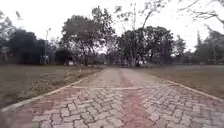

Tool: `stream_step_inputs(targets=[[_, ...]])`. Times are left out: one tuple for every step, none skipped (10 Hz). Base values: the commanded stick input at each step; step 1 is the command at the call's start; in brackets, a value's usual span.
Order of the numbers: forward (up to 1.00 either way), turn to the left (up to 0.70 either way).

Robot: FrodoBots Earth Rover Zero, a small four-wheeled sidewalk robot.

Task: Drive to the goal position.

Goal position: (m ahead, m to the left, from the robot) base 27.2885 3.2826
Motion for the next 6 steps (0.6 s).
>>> stream_step_inputs(targets=[[0.70, 0.00], [0.70, 0.00], [0.70, 0.00], [0.70, 0.00], [0.70, 0.00], [0.70, -0.01]])
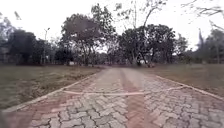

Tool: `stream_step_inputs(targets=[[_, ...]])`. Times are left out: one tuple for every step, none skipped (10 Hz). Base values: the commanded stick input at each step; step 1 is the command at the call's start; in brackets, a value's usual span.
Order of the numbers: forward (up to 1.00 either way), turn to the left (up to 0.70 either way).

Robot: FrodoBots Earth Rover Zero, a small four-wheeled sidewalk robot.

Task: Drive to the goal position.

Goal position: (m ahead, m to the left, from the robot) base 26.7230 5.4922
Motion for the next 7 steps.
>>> stream_step_inputs(targets=[[0.70, -0.08], [0.70, -0.28], [0.70, -0.13], [0.70, 0.00], [0.70, 0.00], [0.70, 0.00], [0.70, 0.00]])
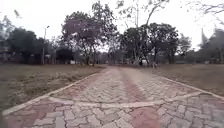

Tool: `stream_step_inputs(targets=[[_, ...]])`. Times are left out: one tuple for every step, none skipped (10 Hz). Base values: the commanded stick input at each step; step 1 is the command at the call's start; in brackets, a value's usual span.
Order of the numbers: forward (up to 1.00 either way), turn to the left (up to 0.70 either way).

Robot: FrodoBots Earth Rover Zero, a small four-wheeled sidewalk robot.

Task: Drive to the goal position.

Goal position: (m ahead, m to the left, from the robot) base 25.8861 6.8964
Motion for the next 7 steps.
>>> stream_step_inputs(targets=[[0.70, 0.00], [0.70, 0.00], [0.70, 0.00], [0.70, 0.00], [0.70, 0.00], [0.70, 0.00], [0.70, 0.00]])
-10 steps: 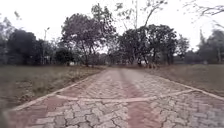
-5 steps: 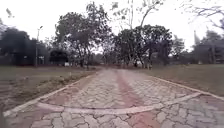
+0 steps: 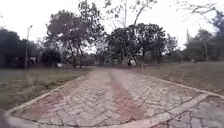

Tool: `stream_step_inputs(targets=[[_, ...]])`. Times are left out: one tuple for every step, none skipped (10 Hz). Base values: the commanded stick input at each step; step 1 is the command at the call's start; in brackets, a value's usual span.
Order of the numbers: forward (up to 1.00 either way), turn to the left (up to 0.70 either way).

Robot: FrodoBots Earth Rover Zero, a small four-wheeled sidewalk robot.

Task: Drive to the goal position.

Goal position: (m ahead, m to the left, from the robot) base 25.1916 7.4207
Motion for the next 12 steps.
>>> stream_step_inputs(targets=[[0.70, 0.00], [0.70, 0.00], [0.70, 0.00], [0.70, 0.00], [0.70, 0.00], [0.70, 0.00], [0.70, 0.00], [0.70, 0.00], [0.66, 0.00], [0.67, 0.00], [0.70, 0.00], [0.70, 0.00]])
